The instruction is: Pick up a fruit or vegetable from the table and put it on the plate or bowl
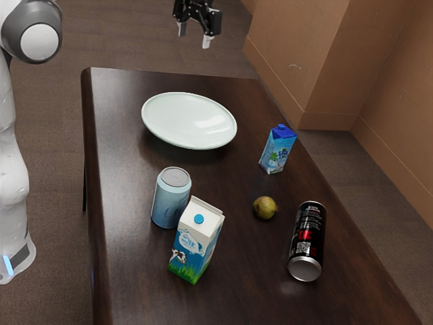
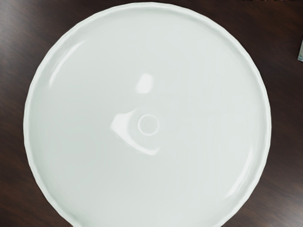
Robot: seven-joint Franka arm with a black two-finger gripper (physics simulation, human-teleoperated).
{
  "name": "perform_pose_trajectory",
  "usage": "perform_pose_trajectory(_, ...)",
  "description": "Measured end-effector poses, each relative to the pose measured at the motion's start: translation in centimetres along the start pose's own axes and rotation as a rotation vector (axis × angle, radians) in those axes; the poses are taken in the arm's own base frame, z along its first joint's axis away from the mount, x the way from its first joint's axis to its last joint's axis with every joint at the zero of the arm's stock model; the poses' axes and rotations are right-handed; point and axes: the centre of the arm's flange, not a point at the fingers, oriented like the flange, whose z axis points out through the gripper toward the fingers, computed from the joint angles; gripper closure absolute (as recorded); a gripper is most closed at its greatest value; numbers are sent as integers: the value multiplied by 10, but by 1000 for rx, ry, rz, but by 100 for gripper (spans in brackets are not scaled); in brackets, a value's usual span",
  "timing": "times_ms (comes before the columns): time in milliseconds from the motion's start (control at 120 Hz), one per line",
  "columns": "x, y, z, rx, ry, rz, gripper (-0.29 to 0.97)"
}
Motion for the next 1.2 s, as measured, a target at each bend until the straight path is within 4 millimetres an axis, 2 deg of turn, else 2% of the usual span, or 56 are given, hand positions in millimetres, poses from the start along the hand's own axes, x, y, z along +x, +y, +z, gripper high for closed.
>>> perform_pose_trajectory(342, 1, -6, -1, 1, 1, -14, 2)
perform_pose_trajectory(375, -3, -4, -23, 11, 47, -11, 2)
perform_pose_trajectory(433, -27, 4, -90, 53, 189, 3, 2)
perform_pose_trajectory(458, -37, 14, -109, 65, 230, 22, 2)
perform_pose_trajectory(492, -46, 33, -120, 77, 256, 63, 2)
perform_pose_trajectory(542, -56, 68, -123, 87, 263, 146, 2)
perform_pose_trajectory(608, -52, 119, -101, 102, 219, 257, 2)
perform_pose_trajectory(650, -57, 147, -92, 107, 203, 322, 2)
perform_pose_trajectory(725, -73, 188, -84, 106, 192, 425, 2)
perform_pose_trajectory(775, -66, 214, -61, 113, 154, 478, 3)
perform_pose_trajectory(850, -48, 231, -29, 122, 98, 507, 3)
perform_pose_trajectory(892, -45, 249, -9, 128, 65, 542, 3)
perform_pose_trajectory(958, -50, 284, 19, 137, 19, 610, 2)
perform_pose_trajectory(1050, -59, 315, 51, 155, -34, 674, 2)
perform_pose_trajectory(1117, -60, 330, 74, 167, -74, 700, 2)
perform_pose_trajectory(1200, -53, 338, 100, 175, -112, 711, 2)
